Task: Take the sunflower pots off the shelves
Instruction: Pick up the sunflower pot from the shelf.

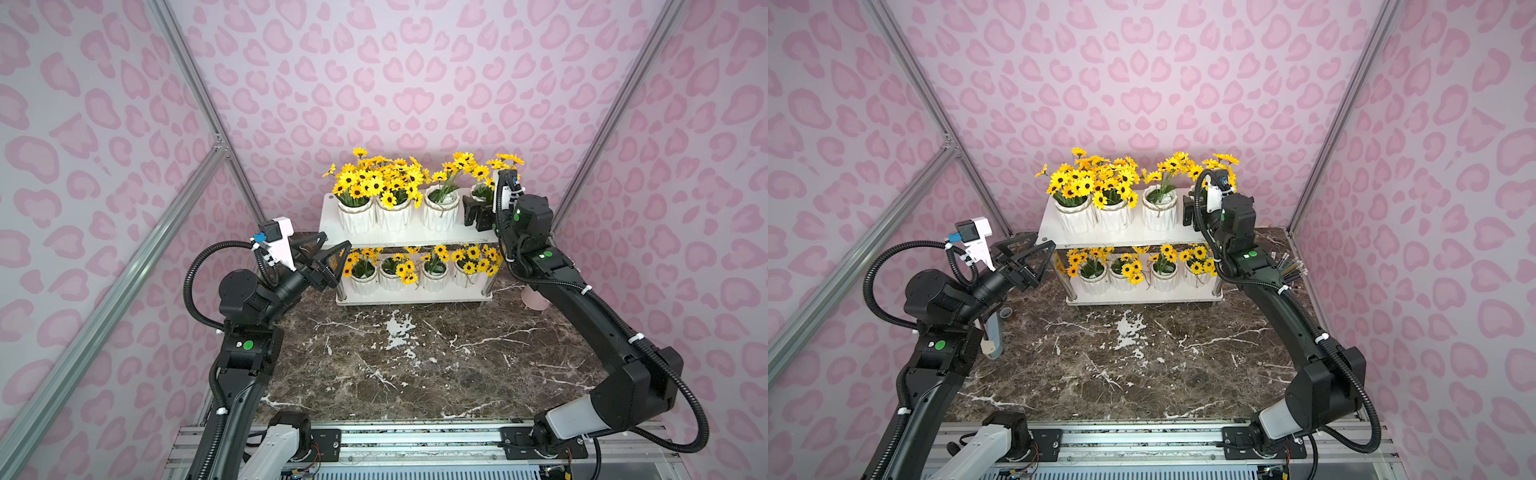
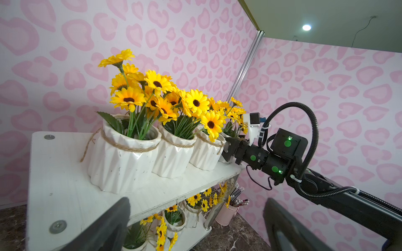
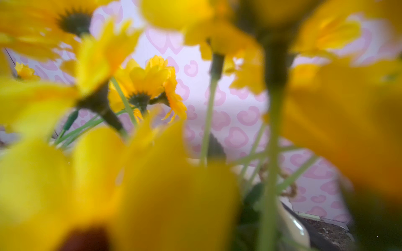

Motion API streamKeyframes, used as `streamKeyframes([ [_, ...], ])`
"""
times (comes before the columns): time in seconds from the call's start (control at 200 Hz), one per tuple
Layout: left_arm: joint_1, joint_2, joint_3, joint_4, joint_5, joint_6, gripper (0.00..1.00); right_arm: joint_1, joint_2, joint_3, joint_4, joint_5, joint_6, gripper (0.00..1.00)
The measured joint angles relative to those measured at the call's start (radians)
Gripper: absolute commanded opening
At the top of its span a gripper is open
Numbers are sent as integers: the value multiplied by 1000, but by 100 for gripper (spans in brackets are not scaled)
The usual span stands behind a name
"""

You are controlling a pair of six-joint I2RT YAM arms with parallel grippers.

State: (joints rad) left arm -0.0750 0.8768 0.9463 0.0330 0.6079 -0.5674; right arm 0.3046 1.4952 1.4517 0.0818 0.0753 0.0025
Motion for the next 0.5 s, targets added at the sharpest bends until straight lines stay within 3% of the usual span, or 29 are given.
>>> streamKeyframes([
  [0.17,0,1,0,0,-5,0,97,-1,6,-1,17,-16,-5,99],
  [0.5,0,-3,0,-14,-12,11,98,-1,-1,-42,81,-27,-22,79],
])
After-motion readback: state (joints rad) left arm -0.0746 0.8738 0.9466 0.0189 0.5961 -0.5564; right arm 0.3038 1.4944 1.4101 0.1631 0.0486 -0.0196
